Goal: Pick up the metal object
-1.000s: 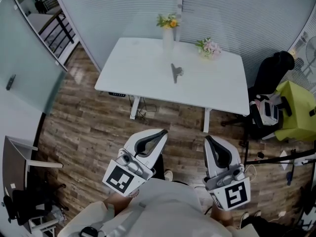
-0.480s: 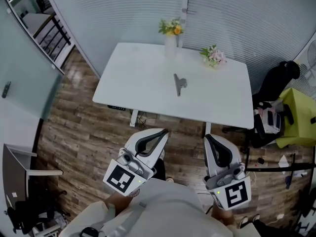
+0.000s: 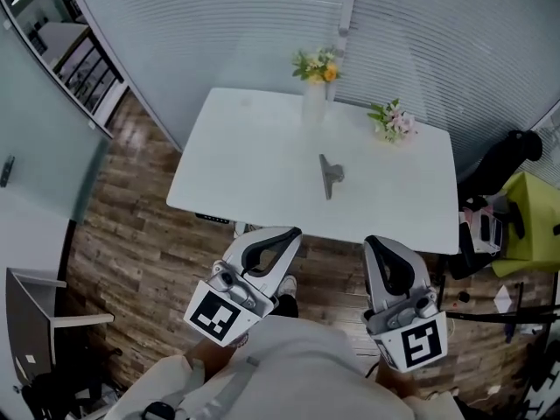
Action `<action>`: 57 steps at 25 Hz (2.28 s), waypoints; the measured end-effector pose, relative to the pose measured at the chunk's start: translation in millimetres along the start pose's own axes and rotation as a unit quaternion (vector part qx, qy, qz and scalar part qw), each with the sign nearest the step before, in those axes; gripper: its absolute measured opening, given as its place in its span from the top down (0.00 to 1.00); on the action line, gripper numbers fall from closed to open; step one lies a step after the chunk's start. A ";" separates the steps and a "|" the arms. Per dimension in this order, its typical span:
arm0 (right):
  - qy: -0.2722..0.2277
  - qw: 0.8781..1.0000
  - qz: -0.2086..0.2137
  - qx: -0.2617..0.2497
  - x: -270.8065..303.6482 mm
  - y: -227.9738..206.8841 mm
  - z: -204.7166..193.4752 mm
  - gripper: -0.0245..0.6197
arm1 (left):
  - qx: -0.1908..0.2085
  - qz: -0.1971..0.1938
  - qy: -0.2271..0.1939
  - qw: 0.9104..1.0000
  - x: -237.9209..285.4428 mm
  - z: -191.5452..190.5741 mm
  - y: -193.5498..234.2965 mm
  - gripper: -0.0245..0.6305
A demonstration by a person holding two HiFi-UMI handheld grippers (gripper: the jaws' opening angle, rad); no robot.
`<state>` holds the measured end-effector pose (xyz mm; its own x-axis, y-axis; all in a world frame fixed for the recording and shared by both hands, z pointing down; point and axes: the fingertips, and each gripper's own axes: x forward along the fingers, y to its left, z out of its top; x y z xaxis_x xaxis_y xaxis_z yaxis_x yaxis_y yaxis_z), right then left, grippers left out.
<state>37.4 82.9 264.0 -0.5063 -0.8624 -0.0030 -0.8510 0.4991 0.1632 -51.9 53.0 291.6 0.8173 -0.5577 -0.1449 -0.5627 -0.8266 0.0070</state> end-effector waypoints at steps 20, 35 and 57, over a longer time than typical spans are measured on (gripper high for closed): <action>0.019 1.000 -0.005 0.005 105.9 -32.8 -20.2 0.95 | -0.016 -0.003 0.011 1.000 36.7 -18.7 103.6 0.96; 0.019 1.000 -0.001 0.011 150.0 -103.6 -34.5 0.95 | -0.008 0.003 0.010 1.000 111.0 -28.8 142.4 0.96; 0.013 1.000 0.017 0.019 163.6 -241.9 -61.3 0.95 | -0.006 0.013 0.020 1.000 252.9 -49.6 142.5 0.96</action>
<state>169.0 -184.1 284.5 -0.5317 -0.8465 0.0277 -0.8383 0.5306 0.1256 80.7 -209.6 305.0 0.8069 -0.5812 -0.1049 -0.5824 -0.8126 0.0228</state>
